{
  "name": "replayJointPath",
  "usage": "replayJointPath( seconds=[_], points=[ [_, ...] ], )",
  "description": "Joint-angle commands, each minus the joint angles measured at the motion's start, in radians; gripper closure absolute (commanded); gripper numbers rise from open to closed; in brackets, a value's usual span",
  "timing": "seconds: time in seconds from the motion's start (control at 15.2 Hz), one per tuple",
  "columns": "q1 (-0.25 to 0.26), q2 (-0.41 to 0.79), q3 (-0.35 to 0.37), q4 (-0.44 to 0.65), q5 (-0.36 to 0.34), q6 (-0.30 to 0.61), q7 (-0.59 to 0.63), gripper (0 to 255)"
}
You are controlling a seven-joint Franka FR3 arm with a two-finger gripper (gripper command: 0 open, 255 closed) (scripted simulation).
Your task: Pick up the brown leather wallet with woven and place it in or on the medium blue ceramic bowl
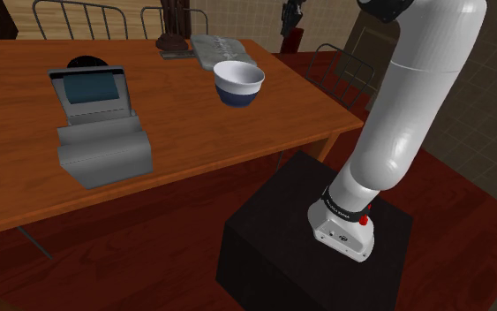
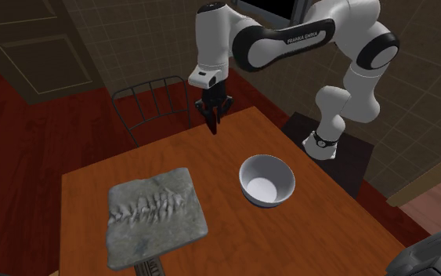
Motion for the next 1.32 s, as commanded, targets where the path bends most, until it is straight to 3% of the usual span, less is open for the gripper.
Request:
replayJointPath(
  seconds=[0.0,0.46,0.79,1.25],
  points=[
    [-0.006,0.007,-0.001,0.036,0.004,-0.031,0.000,255],
    [-0.026,0.032,-0.004,0.153,0.019,-0.129,0.000,255],
    [0.091,-0.089,0.036,0.043,-0.063,-0.099,0.142,255],
    [0.205,-0.200,0.123,-0.043,-0.136,-0.087,0.341,255]
  ],
)
